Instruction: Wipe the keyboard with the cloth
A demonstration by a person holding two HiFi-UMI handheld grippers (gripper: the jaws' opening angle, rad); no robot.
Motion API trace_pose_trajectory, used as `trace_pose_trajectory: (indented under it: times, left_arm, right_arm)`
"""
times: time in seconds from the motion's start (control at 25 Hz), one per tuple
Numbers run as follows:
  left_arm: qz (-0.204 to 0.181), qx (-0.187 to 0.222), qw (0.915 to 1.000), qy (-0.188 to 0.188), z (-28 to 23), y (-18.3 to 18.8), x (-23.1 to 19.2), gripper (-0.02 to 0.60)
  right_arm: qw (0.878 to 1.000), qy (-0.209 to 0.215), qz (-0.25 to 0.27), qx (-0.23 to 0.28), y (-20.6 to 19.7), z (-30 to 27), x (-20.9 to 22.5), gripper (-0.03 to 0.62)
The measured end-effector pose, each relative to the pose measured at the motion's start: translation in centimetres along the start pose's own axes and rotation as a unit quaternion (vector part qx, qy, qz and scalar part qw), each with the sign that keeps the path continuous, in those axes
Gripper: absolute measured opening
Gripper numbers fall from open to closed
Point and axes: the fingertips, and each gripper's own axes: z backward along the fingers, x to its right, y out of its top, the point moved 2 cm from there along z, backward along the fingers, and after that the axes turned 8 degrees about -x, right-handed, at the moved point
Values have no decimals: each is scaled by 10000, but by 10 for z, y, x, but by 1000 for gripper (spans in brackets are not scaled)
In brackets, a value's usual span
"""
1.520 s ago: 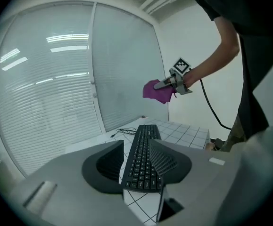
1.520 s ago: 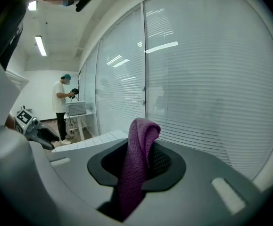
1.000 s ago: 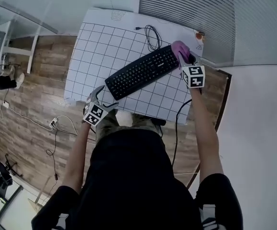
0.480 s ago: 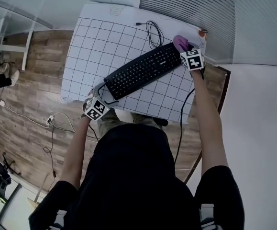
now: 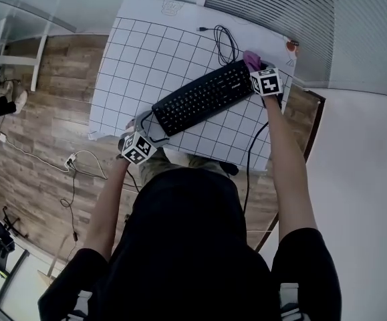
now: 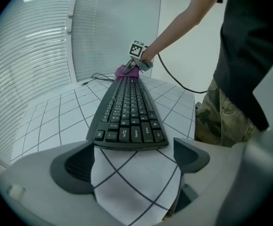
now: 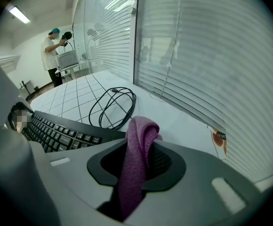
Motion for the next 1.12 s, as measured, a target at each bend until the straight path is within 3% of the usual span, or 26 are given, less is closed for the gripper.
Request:
trace_pose_trajectory:
  times: [0.96, 1.12]
  left_arm:
    - [-36, 10, 9987, 511, -5, -1, 0, 500]
    - [151, -15, 9986, 516, -8, -5, 1, 500]
  right_arm:
    - [9994, 86, -323, 118, 3, 3, -50, 98]
    - [9992, 197, -318, 107, 1, 3, -59, 95]
